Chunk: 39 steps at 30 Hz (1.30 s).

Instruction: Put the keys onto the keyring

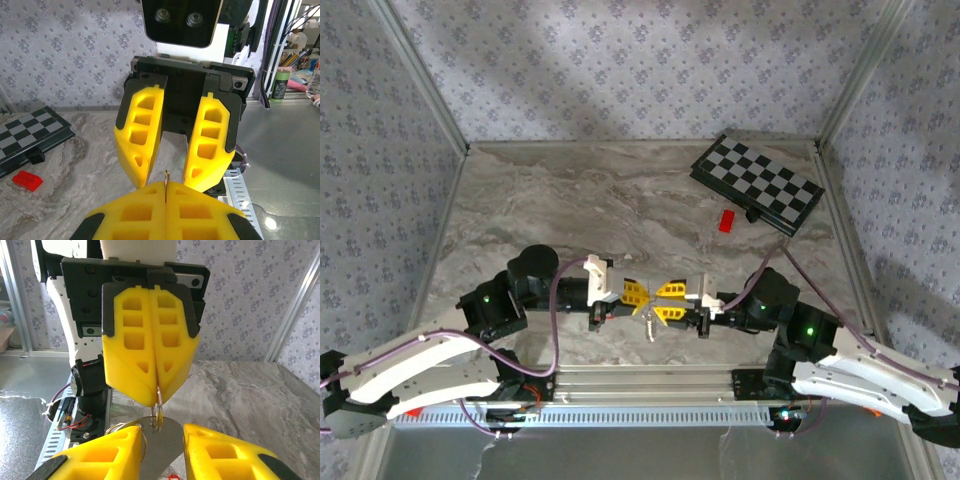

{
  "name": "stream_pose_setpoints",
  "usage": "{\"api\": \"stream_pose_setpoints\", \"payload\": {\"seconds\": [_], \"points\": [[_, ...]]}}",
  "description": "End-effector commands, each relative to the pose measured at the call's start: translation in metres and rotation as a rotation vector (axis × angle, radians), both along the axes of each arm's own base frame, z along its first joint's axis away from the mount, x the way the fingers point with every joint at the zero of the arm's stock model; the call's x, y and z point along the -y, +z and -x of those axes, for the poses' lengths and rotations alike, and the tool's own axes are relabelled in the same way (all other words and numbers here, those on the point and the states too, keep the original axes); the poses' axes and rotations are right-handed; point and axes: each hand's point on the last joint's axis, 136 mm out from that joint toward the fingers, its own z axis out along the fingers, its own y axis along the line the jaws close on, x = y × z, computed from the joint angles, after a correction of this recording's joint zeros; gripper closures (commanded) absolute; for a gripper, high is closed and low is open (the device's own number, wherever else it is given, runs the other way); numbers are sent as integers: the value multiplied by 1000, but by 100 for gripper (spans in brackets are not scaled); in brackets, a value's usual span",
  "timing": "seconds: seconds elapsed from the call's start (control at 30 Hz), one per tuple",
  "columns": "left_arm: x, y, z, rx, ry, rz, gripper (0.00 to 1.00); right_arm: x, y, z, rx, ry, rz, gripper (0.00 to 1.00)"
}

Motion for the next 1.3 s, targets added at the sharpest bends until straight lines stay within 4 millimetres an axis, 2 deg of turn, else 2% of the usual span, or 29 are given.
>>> {"api": "stream_pose_setpoints", "payload": {"seconds": [0.0, 0.2, 0.6, 0.7, 0.8, 0.83, 0.87, 0.9, 0.93, 1.03, 1.27], "points": [[-1, 17, -3, 41, 10, 30, 100, 4, 18, -1, 35, -19, -42, 68], [1, 18, -3, 44, 5, 19, 100, 1, 16, -1, 31, -12, -39, 70], [3, 18, -3, 44, 0, 15, 100, -1, 16, -3, 31, -17, -32, 99], [4, 16, -7, 42, 16, 12, 99, -2, 14, -3, 30, -17, -27, 100], [3, 15, -10, 40, 36, 24, 74, -1, 14, -3, 35, -19, -37, 100], [2, 16, -11, 40, 45, 30, 63, 0, 15, -2, 36, -14, -45, 100], [2, 16, -11, 39, 51, 34, 48, 1, 17, 0, 38, -5, -56, 100], [0, 17, -11, 40, 57, 41, 41, 1, 17, 3, 37, 5, -65, 100], [-2, 18, -12, 40, 64, 49, 38, 2, 18, 5, 38, 18, -80, 100], [-6, 21, -12, 27, 67, 80, 39, 4, 22, 12, 29, 56, -116, 100], [-11, 27, -5, -17, 19, 136, 58, 5, 32, 22, 17, 127, -185, 100]]}}
